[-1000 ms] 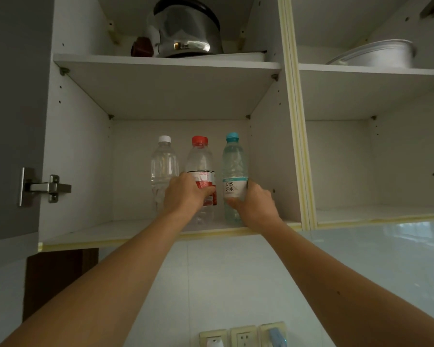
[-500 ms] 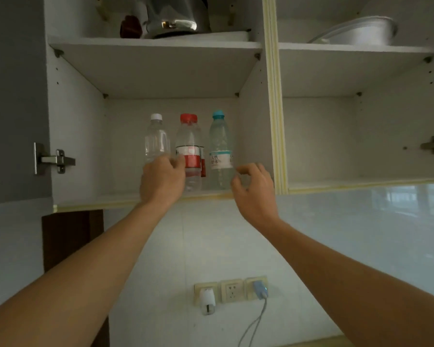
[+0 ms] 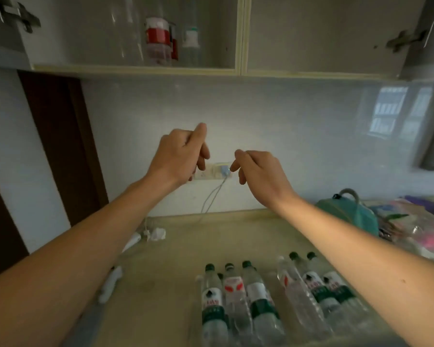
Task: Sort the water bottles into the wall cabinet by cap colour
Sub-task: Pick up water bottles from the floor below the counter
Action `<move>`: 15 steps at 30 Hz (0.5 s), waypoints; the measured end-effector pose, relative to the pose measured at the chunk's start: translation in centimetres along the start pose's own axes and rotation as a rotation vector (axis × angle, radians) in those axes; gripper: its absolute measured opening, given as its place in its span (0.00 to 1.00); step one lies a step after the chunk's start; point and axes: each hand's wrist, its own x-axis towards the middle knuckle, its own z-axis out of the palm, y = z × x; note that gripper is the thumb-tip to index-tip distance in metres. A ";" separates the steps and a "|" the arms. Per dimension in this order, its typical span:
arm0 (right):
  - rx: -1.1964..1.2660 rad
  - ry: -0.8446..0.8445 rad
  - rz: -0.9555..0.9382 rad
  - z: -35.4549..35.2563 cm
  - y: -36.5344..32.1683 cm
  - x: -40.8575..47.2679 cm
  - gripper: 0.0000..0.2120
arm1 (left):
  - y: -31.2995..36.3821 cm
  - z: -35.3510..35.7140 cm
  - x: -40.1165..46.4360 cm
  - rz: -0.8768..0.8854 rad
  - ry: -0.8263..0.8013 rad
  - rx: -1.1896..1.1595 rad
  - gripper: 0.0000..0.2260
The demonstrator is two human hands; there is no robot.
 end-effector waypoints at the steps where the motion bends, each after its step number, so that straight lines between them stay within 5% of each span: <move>1: -0.011 -0.018 0.030 -0.2 0.8 -1.6 0.21 | -0.6 1.0 -1.5 -0.025 -0.023 -0.007 0.27; 15: -0.065 -0.211 0.542 4.7 14.8 -28.7 0.27 | -14.0 11.8 -28.8 -0.450 -0.373 -0.020 0.27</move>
